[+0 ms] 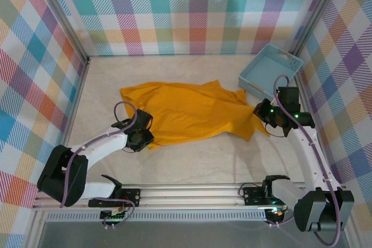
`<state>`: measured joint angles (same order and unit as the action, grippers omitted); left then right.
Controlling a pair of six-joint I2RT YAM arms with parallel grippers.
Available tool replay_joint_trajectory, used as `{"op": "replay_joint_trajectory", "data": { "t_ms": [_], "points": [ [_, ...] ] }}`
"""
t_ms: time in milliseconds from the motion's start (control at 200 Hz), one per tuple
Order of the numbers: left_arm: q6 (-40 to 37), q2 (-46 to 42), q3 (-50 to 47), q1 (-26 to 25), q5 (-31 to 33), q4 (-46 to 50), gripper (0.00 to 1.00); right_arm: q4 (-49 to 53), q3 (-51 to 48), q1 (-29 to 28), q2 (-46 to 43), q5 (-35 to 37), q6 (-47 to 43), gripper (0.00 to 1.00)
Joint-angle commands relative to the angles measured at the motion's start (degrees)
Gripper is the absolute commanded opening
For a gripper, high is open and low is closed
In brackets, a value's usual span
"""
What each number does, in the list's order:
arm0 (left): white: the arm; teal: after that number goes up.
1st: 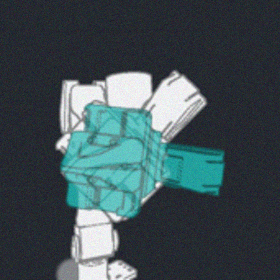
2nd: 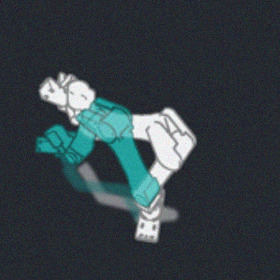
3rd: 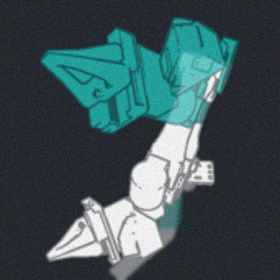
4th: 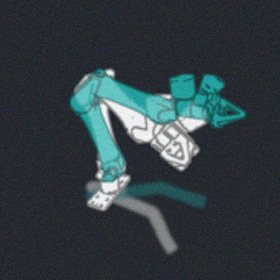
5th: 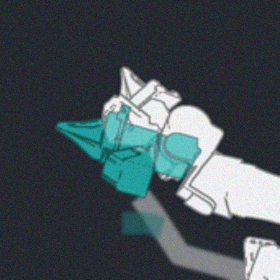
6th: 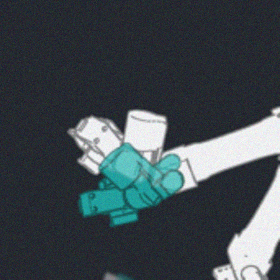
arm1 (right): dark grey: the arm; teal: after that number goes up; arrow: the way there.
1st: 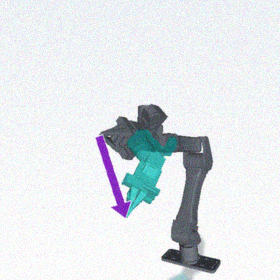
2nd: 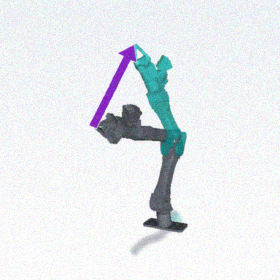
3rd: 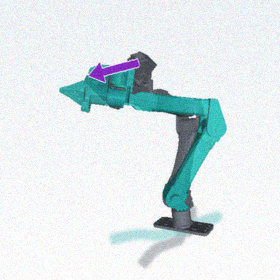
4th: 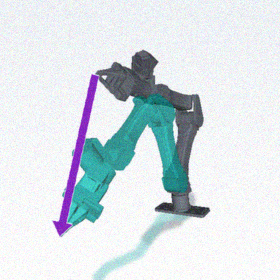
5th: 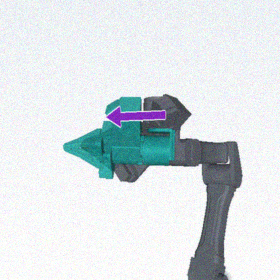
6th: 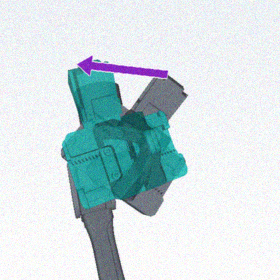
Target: Fold the inside-out t-shirt
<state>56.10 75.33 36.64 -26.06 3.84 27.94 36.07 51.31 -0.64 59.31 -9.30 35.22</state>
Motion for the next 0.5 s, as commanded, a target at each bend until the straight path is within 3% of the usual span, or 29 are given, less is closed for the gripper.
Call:
{"op": "replay_joint_trajectory", "data": {
  "t_ms": [0,125,265,360,435,495],
  "points": [
    [-0.8,0.5,0.4,0.5,-0.4,-0.3,0.19,-0.7,-0.9,0.4,-1.0,-0.2,-0.9,0.0],
    [-2.1,-0.3,0.8,0.9,-0.1,1.0,0.0,-1.0,-0.5,0.4,-0.1,-0.7,-0.4,0.0],
    [-8.7,-5.6,5.5,8.8,0.6,6.7,0.0,-0.7,2.2,0.2,2.2,-1.3,-0.3,0.0],
    [-13.5,-13.4,11.6,14.6,6.0,11.0,0.0,-0.5,5.2,-0.6,5.1,-0.6,-0.9,0.0],
    [-16.0,-18.2,14.8,17.4,9.5,10.4,0.0,-2.1,5.8,-1.4,7.4,-0.5,-0.8,0.0],
    [-17.1,-19.1,15.8,19.3,7.6,7.8,0.0,-3.2,5.9,-2.6,9.8,-0.3,-0.5,0.0]
  ]
}}
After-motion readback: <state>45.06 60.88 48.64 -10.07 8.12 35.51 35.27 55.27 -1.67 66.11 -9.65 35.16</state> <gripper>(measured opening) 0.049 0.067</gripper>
